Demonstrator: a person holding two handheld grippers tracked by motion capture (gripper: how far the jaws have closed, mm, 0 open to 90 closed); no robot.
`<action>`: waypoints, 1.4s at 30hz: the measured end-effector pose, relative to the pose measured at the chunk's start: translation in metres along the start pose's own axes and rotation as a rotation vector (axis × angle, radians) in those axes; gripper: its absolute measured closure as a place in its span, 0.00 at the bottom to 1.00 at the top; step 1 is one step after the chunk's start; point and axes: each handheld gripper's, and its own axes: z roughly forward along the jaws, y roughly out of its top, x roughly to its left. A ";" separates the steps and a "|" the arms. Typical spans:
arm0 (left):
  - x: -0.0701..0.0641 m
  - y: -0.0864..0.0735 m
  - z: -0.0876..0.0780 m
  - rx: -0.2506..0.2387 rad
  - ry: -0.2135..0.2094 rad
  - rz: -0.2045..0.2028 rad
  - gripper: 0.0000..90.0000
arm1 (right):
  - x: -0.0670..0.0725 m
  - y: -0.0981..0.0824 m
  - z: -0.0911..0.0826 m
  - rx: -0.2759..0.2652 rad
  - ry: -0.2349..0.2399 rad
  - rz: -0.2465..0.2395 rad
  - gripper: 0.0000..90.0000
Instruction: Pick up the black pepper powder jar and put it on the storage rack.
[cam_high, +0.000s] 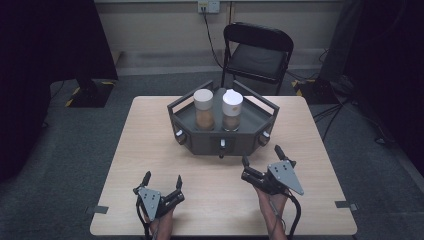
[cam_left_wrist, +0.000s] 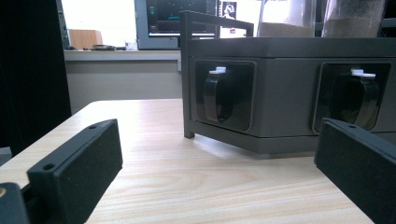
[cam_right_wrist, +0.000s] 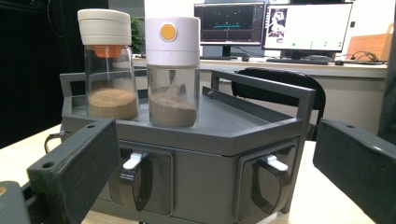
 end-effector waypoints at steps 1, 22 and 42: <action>0.000 0.000 0.000 0.000 0.000 0.000 0.00 | 0.000 -0.001 -0.002 -0.002 -0.001 0.000 0.00; 0.000 0.000 0.000 0.000 -0.001 0.000 0.00 | -0.003 -0.037 -0.025 0.011 -0.036 0.018 0.00; 0.001 0.000 0.000 0.000 -0.005 0.000 0.00 | 0.005 -0.069 -0.031 0.016 -0.046 0.013 0.00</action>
